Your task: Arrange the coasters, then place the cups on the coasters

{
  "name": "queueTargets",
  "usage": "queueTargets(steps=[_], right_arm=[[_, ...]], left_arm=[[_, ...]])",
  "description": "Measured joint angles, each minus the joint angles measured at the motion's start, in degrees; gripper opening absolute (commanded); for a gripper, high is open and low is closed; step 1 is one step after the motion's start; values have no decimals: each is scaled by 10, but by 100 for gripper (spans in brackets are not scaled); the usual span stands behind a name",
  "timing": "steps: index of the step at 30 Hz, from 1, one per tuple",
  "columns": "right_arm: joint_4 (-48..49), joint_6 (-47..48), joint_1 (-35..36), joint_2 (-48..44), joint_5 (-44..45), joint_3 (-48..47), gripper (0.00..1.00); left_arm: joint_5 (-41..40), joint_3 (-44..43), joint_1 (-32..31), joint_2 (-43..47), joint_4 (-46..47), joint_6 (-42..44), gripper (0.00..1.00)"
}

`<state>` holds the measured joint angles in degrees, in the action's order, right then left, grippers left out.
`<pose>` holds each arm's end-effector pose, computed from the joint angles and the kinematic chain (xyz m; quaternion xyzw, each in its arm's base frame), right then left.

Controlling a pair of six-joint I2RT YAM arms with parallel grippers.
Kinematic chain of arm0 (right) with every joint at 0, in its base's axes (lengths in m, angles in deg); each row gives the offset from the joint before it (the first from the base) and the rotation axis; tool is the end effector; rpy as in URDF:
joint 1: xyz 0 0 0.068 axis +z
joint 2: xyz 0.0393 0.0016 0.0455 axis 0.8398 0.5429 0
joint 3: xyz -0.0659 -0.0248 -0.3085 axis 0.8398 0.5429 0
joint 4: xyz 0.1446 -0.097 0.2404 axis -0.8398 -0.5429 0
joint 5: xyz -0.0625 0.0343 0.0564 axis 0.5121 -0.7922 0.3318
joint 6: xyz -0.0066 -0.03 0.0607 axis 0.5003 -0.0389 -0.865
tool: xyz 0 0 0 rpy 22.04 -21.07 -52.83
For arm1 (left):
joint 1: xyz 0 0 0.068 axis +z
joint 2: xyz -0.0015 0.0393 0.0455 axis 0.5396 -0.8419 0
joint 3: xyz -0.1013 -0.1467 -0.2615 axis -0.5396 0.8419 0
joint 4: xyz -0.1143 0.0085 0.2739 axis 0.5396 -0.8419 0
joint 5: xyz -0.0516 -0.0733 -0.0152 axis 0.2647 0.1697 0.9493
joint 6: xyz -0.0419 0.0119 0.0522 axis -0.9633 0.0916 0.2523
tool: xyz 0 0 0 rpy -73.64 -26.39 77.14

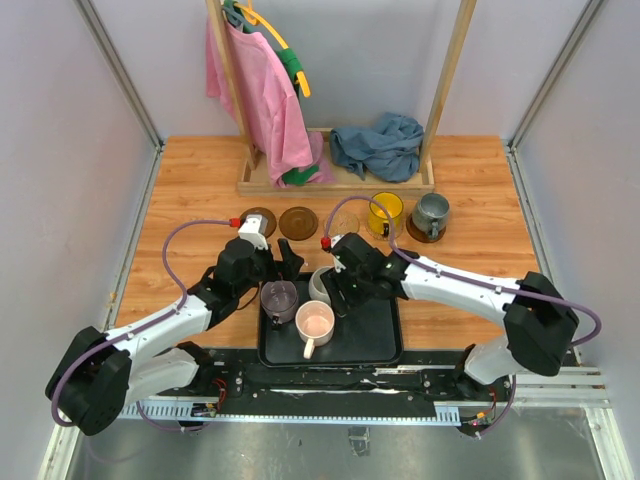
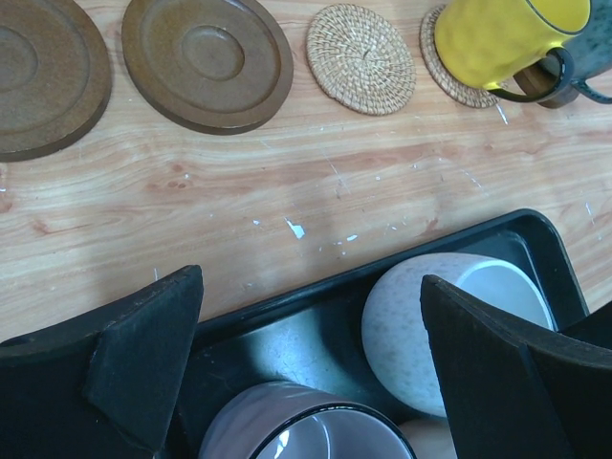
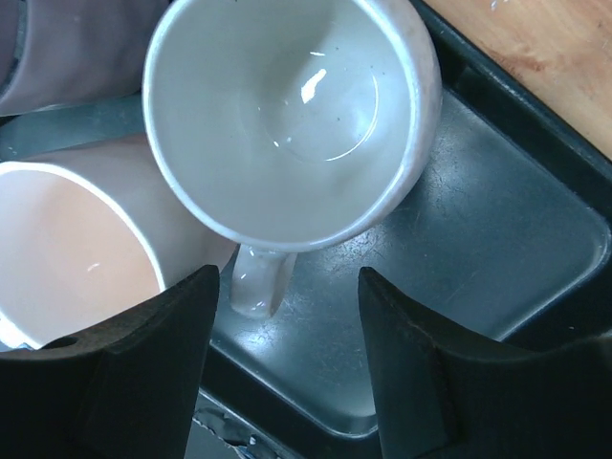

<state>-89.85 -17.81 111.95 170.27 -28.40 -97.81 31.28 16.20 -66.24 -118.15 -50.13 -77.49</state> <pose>0.1906 0.2785 0.2375 -0.2793 0.9053 0.2293 0.2234 0.2072 -0.1314 0.2062 0.0290 0.8319 -0.2409 0.4991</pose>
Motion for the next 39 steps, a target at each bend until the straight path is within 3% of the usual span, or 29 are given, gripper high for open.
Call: queueTargets(steps=[17,21,24,25,39], right_arm=[[2,-5,15,49,21,0,42],[2,-7,15,60,32,0,25],[1,-14,16,66,40,-1,3],[0,-12,16,66,42,-1,1],[-47,-16,49,54,139,-17,1]], left_arm=[[-1,7,0,2,-2,0,100],[-1,8,0,2,-2,0,100],[-2,9,0,2,-2,0,100],[-2,10,0,2,-1,0,100],[-10,14,0,2,-1,0,100]])
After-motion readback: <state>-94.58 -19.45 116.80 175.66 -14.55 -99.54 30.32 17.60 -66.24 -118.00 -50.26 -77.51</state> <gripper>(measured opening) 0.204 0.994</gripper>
